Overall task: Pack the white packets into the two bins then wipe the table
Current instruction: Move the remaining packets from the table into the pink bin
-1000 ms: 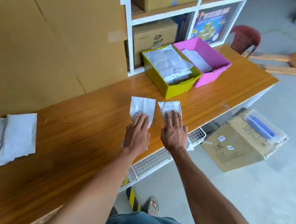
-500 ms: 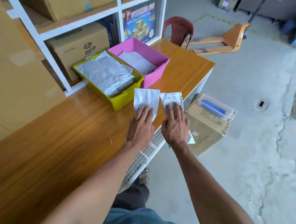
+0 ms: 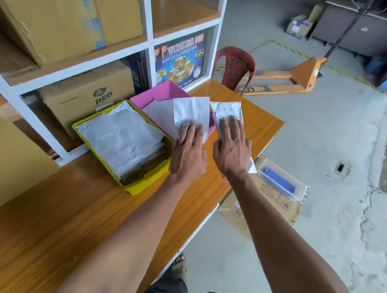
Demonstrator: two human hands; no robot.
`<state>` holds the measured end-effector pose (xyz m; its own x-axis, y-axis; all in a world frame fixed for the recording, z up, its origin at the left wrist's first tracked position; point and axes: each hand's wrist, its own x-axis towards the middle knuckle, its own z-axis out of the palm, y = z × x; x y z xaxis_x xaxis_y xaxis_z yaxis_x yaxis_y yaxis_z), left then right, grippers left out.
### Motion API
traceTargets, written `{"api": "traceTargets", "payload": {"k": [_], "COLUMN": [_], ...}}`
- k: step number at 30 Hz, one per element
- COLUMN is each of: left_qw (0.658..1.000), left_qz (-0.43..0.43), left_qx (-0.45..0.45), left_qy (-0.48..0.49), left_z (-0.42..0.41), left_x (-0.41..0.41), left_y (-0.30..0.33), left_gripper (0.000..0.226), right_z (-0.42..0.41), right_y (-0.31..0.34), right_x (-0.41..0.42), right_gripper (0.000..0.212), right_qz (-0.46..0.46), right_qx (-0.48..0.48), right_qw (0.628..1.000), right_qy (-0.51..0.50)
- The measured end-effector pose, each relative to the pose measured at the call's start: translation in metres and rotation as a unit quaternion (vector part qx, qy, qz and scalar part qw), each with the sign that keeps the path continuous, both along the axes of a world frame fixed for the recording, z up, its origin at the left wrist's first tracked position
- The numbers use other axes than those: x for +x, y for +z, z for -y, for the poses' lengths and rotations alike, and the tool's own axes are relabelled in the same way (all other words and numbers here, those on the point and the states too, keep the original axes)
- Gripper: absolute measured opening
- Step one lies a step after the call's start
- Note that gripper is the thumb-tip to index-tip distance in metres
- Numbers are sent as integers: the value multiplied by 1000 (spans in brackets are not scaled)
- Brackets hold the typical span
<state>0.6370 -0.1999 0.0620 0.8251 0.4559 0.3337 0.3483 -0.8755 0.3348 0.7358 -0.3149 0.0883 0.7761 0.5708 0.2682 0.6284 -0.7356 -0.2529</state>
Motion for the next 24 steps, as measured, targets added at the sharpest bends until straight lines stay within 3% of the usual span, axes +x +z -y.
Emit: {"api": "traceTargets", "payload": {"k": [7, 14, 24], "left_qw": [996, 987, 953], "left_qz": [-25, -38, -84], "left_qx": [-17, -22, -55], "left_qy": [85, 152, 286], "left_z": [-57, -96, -127], "left_x": [47, 79, 138], "left_y": [14, 4, -8], "left_gripper": [73, 70, 67], "right_z": [-67, -135, -200], "right_y": [9, -6, -29], "right_x": [49, 96, 163], "right_gripper": [72, 65, 64], "right_qz": [-29, -48, -88], "right_qx": [-4, -20, -64], "right_qw": [997, 987, 954], "right_qy": [67, 151, 279]}}
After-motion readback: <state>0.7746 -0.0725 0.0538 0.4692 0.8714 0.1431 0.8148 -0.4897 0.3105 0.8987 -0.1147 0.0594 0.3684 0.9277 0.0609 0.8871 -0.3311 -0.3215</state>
